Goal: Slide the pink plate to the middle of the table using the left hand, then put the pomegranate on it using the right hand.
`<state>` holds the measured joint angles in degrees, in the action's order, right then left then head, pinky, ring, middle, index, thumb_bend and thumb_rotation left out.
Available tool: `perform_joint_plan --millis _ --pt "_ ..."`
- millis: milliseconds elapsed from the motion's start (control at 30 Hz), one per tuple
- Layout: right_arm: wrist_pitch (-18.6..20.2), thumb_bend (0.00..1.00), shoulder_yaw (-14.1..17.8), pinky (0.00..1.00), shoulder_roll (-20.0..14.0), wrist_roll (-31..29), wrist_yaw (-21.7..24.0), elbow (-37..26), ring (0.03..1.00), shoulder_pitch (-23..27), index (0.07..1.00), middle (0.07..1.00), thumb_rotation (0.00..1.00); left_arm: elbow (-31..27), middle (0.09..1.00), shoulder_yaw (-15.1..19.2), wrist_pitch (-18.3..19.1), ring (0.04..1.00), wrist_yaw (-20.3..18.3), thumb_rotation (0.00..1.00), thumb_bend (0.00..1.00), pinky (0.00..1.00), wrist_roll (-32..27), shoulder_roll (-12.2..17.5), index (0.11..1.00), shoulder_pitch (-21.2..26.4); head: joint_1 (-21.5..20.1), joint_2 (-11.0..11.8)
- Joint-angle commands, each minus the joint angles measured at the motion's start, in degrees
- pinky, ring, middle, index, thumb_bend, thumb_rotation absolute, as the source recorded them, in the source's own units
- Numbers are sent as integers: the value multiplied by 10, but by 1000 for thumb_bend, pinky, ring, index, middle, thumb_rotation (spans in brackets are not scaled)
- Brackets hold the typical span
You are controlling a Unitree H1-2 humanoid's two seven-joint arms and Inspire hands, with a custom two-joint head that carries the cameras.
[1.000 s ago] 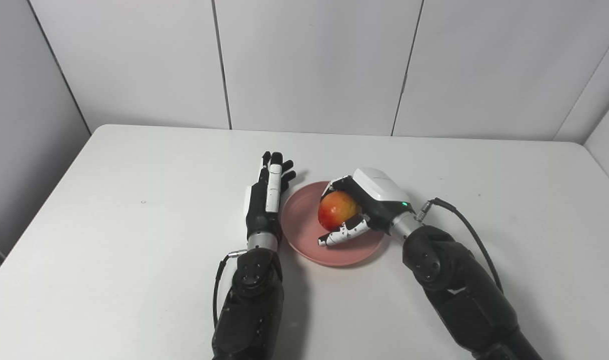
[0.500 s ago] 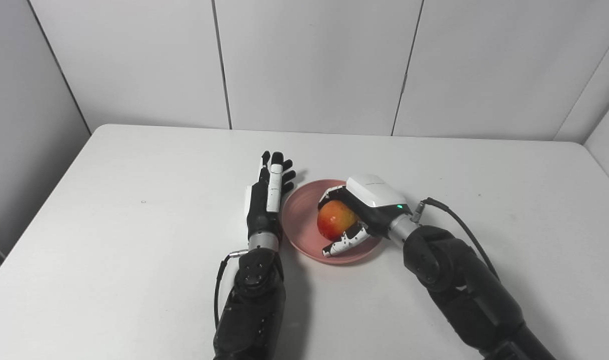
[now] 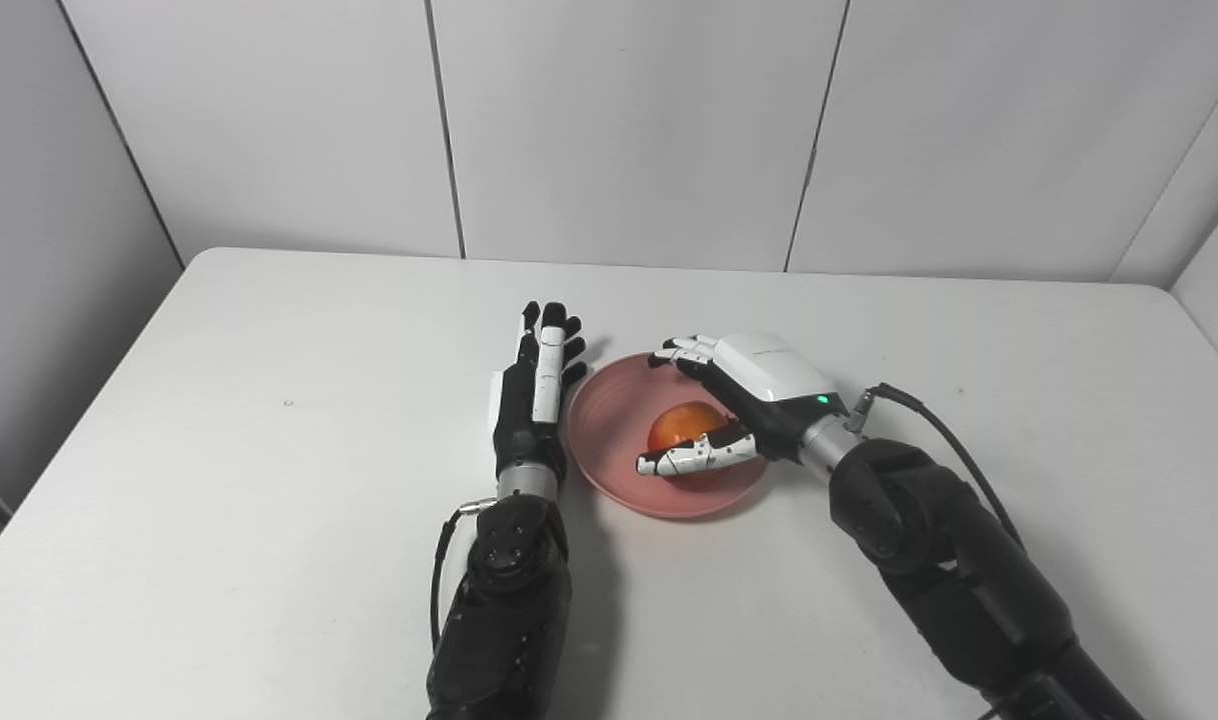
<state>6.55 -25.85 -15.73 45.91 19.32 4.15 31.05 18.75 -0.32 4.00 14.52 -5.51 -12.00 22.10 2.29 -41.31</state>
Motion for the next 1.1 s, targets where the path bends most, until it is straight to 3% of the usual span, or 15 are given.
perform_joint_plan --millis 0,133,200,267,367,467,600,667,867,933,1033,1067 --pt "-22 908 19 953 0 -8 -22 -31 932 38 849 918 825 -22 873 -3 8 909 -7 934 917 823 -4 -30 995 8 0 -2" --pt "-20 895 46 936 9 -32 -39 -48 926 37 857 911 877 -29 921 -1 8 938 -7 916 942 829 -7 -29 989 3 0 -4" --pt "-19 895 67 877 22 -54 -60 -51 898 30 849 897 896 -35 915 -1 12 898 -6 915 947 813 -7 -28 984 0 -1 -5" --pt "-17 933 103 663 46 -96 -88 -49 810 16 832 873 922 -43 868 0 20 861 -6 918 957 826 -8 -27 978 -3 -2 -5" --pt "-17 951 156 638 81 -165 -119 -38 799 0 839 869 956 -51 850 1 25 849 -9 915 955 837 -10 -25 974 -8 -2 -4" --pt "-24 915 205 784 112 -235 -147 -21 873 -18 856 878 986 -50 856 3 23 834 -11 908 950 849 -11 -22 970 -11 -4 2" --pt "-49 839 243 797 133 -292 -180 23 870 -36 871 882 1000 -51 854 2 21 832 -14 902 943 831 -11 -19 959 -19 -5 13" --pt "-33 864 270 843 153 -337 -190 46 889 -46 885 903 1000 -54 854 -2 11 836 -17 904 936 846 -6 -16 967 -25 -5 15" --pt "-34 862 300 918 185 -405 -211 80 919 -66 900 909 1000 -49 861 -12 -25 843 -21 918 910 834 17 -4 976 -32 -11 19" --pt "-54 842 303 919 192 -419 -217 102 906 -72 905 901 1000 -35 858 -14 -43 845 -20 925 901 815 27 2 971 -31 -20 35" --pt "-82 815 297 939 194 -421 -223 129 891 -81 907 902 1000 -12 882 -15 -78 871 -21 903 907 783 39 7 952 -32 -25 42" --pt "-90 814 296 953 197 -424 -227 142 902 -85 906 905 1000 2 902 -14 -97 895 -20 900 918 820 45 10 947 -31 -27 46"
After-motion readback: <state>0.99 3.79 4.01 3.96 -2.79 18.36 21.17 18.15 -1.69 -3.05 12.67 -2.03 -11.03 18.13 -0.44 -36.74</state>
